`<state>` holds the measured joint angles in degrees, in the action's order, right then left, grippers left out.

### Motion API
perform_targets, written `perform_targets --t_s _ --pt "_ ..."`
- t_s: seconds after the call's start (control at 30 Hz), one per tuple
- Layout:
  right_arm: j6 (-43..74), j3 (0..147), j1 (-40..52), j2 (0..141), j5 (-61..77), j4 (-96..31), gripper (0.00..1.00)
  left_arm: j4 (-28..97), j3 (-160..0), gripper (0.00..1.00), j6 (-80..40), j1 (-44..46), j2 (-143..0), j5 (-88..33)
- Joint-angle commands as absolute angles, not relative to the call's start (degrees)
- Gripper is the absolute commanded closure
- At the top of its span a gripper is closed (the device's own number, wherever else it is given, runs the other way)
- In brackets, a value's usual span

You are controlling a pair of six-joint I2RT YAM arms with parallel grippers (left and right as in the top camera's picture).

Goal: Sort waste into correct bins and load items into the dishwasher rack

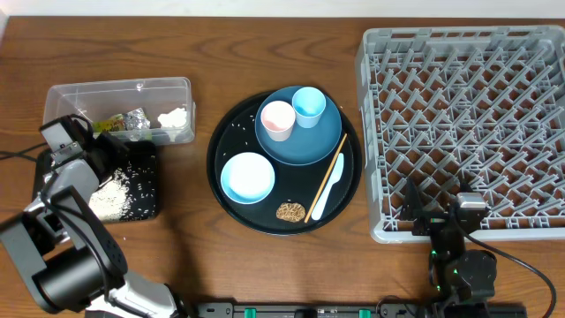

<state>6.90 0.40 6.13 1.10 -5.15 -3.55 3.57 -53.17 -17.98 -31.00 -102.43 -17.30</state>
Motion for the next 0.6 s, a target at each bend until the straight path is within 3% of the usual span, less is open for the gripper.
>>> perform_targets --t_s 0.0,0.3,0.57 --pt "6.13 0.32 6.07 1.23 -5.54 -3.66 0.01 2.87 -53.91 0.94 -17.15 -30.76 -102.74 -21.61" --pt "6.13 0.32 6.07 1.23 -5.56 -3.66 0.01 6.55 -54.78 0.94 -17.26 -30.76 -93.65 -22.41" --pt "6.13 0.32 6.07 1.23 -5.56 -3.66 0.01 22.15 -54.78 0.94 -21.58 -30.72 -79.33 -17.72"
